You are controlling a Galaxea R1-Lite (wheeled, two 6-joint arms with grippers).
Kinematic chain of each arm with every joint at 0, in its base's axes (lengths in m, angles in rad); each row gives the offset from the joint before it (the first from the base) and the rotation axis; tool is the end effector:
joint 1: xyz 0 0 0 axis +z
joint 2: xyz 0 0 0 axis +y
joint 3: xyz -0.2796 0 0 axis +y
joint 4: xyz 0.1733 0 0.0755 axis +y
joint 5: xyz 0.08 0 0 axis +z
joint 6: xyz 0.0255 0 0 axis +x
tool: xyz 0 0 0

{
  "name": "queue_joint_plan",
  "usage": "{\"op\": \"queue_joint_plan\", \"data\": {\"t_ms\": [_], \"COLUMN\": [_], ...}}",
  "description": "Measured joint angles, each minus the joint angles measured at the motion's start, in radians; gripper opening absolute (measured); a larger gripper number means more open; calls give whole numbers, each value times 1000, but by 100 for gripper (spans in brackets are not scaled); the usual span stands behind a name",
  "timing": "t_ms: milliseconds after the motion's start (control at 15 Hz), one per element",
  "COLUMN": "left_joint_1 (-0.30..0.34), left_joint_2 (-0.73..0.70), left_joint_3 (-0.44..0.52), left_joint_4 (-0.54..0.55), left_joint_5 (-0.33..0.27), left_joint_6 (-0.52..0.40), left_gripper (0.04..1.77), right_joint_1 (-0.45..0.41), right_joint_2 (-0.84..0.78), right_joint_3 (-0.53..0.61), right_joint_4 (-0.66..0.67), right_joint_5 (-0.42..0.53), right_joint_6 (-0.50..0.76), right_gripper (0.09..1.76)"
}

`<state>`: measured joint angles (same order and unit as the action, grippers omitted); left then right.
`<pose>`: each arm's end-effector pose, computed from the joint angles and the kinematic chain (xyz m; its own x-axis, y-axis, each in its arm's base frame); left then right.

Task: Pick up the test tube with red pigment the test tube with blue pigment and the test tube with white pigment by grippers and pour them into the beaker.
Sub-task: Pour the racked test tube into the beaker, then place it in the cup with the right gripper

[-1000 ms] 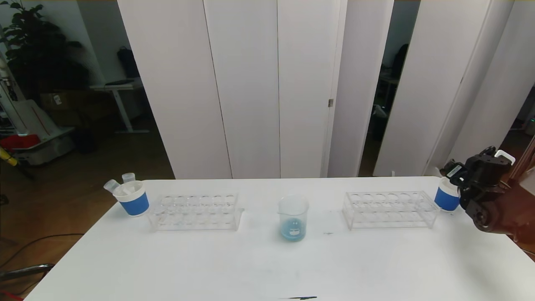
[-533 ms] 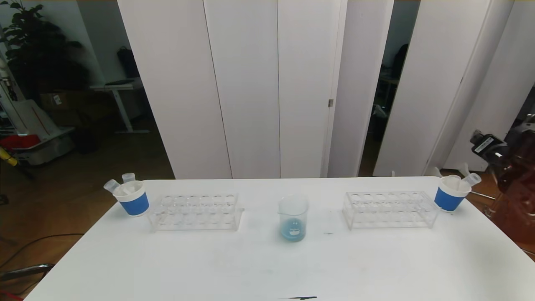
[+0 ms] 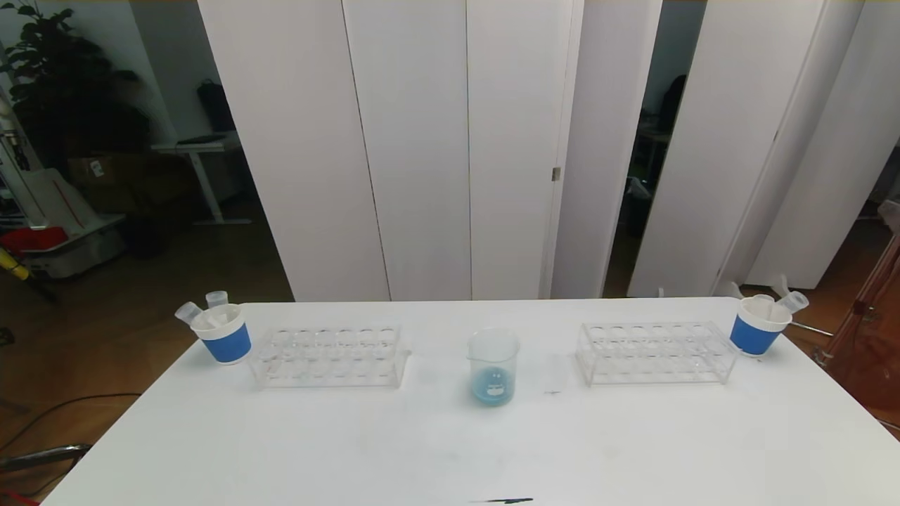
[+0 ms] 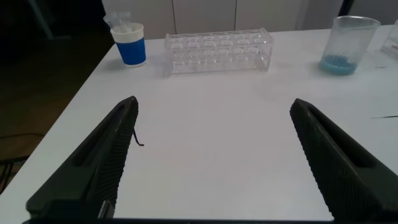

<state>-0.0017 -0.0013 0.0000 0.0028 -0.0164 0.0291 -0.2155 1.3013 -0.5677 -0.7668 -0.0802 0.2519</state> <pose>-0.0009 -0.0004 0.0752 0.9998 -0.0181 -0.0015 0.0181 0.9994 0.0291 0.2049 -0.0469 0.2131 0.9561 -0.2913 0.0331 0.2741 0.9282 0.2517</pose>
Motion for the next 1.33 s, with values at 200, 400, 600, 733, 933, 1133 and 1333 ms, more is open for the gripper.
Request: {"op": "queue_joint_plan", "data": {"t_ms": [200,400,600,733,933,1133,1333], "left_joint_1": [0,0,0,0,0,0,0], "left_joint_2": [0,0,0,0,0,0,0], "left_joint_3": [0,0,0,0,0,0,0], "left_joint_4": [0,1,0,0,0,0,0], "left_joint_5": [0,0,0,0,0,0,0], "left_joint_6": [0,0,0,0,0,0,0], "left_gripper": [174,174,174,174,174,174,174], "right_joint_1": [18,76,133,156,185,198,204], "right_joint_2": [-266,-552,-814,-948,-1087,-1197,-1274], "right_joint_3": [202,342,409,460,529,551,553], "right_joint_4": [64,254,525,626,682,749,800], "right_joint_5": [57,74,76,80,77,78,78], "right_joint_6": [-64,-114,-153,-177,-210,-252,-274], "right_gripper": [175,175,175,175,175,175,175]}}
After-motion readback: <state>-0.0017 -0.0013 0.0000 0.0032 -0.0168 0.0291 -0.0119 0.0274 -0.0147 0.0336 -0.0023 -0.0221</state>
